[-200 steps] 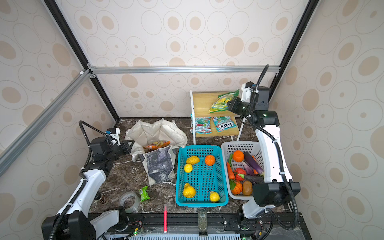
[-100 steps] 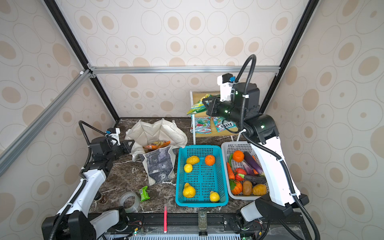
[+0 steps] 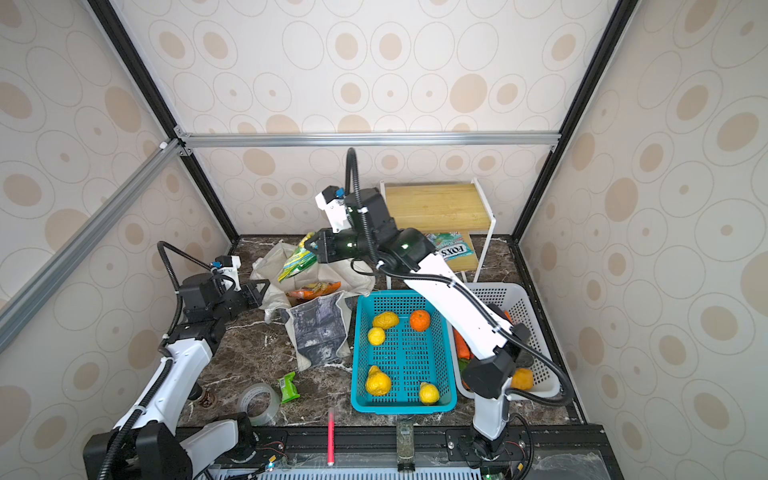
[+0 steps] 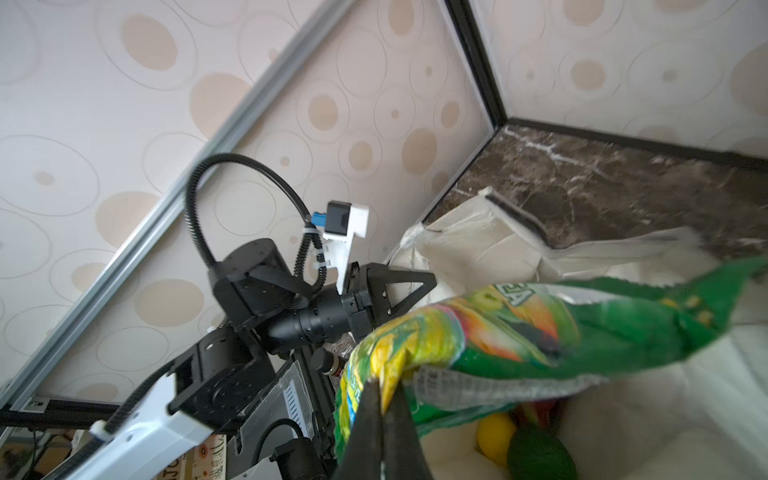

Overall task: Place the food into the grocery bag and tie it
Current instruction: 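Lift the green candy bag with the right gripper and carry it into the tote, then open the right gripper to drop the green candy bag in the tote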

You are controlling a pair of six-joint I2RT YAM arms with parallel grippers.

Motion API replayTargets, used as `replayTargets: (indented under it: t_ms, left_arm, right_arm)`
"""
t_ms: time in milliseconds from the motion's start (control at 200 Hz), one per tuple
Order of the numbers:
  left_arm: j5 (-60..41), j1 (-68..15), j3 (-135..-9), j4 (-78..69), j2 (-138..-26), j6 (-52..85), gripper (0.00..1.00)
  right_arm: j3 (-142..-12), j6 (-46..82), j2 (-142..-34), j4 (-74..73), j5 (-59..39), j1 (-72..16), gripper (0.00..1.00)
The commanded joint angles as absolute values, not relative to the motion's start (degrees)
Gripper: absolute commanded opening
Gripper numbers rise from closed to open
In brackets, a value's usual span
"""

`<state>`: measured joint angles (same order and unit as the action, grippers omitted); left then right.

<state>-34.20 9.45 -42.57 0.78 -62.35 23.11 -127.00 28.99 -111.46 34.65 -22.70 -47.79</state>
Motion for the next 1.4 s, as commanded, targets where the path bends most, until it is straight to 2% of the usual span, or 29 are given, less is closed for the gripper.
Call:
replayTargets:
  t_ms: [0, 145, 370, 615, 790, 845, 885, 980, 1010, 1090, 1150, 1175, 1280, 1380, 1395]
  left_arm:
    - [-35.4, 9.1, -43.3, -1.3, -61.4, 22.3, 0.00]
    - [-34.8, 9.1, -43.7, -0.4, -61.1, 21.4, 0.00]
    - [-35.2, 9.1, -43.8, -0.8, -60.8, 21.7, 0.00]
    - [-34.7, 9.1, -43.6, -0.8, -60.2, 21.6, 0.00]
    - [-35.2, 9.1, -43.4, -1.1, -60.4, 21.8, 0.00]
    - [-35.1, 9.1, -43.4, -1.1, -60.4, 21.8, 0.00]
    - [-35.1, 9.1, -43.5, -1.1, -60.5, 21.8, 0.00]
    - [-35.1, 9.1, -43.5, -1.1, -60.7, 21.8, 0.00]
    - [-35.0, 9.1, -43.4, -1.1, -60.6, 21.8, 0.00]
    - [-34.7, 9.1, -43.4, -1.1, -60.6, 21.9, 0.00]
    - [-34.5, 9.1, -43.4, -1.0, -60.5, 21.8, 0.00]
    - [-34.5, 9.1, -43.4, -1.0, -60.5, 21.8, 0.00]
    - [-34.3, 9.1, -43.4, -1.0, -60.6, 21.8, 0.00]
    - [-34.3, 9.1, -43.5, -0.9, -60.6, 21.8, 0.00]
    - [-34.2, 9.1, -43.4, -0.9, -60.6, 21.7, 0.00]
  right_arm:
    - [-131.2, 29.8, -115.5, 33.3, -24.7, -49.1, 0.00]
    - [-126.6, 26.5, -117.0, 37.4, -21.4, -49.0, 0.00]
    - [-111.8, 22.2, -111.2, 37.2, -20.0, -47.8, 0.00]
    - [-109.9, 15.8, -111.6, 44.7, -14.7, -46.9, 0.00]
    - [-107.8, 17.2, -113.7, 41.3, -12.4, -47.1, 0.00]
    - [-109.0, 16.9, -115.2, 42.4, -9.5, -47.4, 0.04]
    - [-110.5, 16.4, -116.3, 44.0, -7.4, -47.8, 0.09]
    - [-115.1, 14.8, -118.6, 49.6, -2.8, -48.9, 0.29]
    - [-115.8, 14.4, -118.5, 50.6, -1.7, -49.3, 0.37]
    - [-115.8, 15.3, -116.5, 51.6, 0.4, -49.8, 0.66]
    - [-115.6, 16.7, -114.1, 52.3, 1.9, -49.8, 0.77]
    - [-115.5, 17.2, -113.0, 52.5, 2.8, -49.8, 0.85]
    - [-113.0, 20.2, -107.2, 52.1, 9.2, -49.7, 0.91]
    - [-104.7, 23.4, -100.1, 46.4, 12.5, -47.7, 0.95]
    - [-103.3, 23.9, -99.0, 45.4, 12.2, -47.1, 0.99]
